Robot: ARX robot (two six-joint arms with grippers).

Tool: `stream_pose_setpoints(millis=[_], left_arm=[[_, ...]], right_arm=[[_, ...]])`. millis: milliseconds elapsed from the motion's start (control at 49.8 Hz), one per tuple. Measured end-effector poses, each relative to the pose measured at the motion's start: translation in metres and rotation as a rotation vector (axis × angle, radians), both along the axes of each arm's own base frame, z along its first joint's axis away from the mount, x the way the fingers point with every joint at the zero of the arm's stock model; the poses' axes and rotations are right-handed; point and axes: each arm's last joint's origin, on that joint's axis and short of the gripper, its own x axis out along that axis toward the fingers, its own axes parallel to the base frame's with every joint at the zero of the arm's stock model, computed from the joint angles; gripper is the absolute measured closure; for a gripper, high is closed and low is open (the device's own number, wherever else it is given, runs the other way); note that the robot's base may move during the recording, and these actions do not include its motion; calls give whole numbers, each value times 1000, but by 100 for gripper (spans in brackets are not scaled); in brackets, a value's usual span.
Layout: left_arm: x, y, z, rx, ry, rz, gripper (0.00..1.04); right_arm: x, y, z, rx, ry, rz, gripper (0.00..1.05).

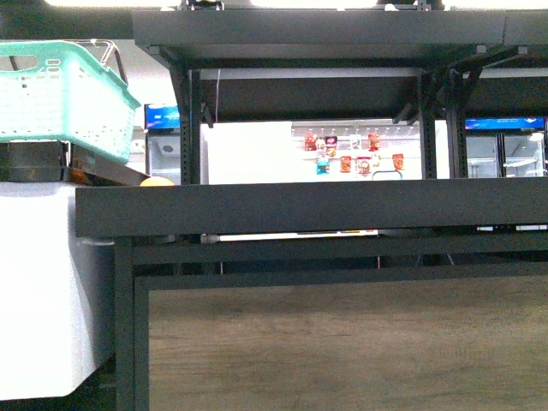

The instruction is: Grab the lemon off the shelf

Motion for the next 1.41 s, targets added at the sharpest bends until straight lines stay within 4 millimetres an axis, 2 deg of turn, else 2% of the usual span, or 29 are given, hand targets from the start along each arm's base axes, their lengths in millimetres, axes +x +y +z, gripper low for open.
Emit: stream_pose_setpoints(millis=[1406], left_arm=[[0, 0, 0, 0, 0, 0, 8]], right_arm=[[0, 0, 0, 0, 0, 0, 7]])
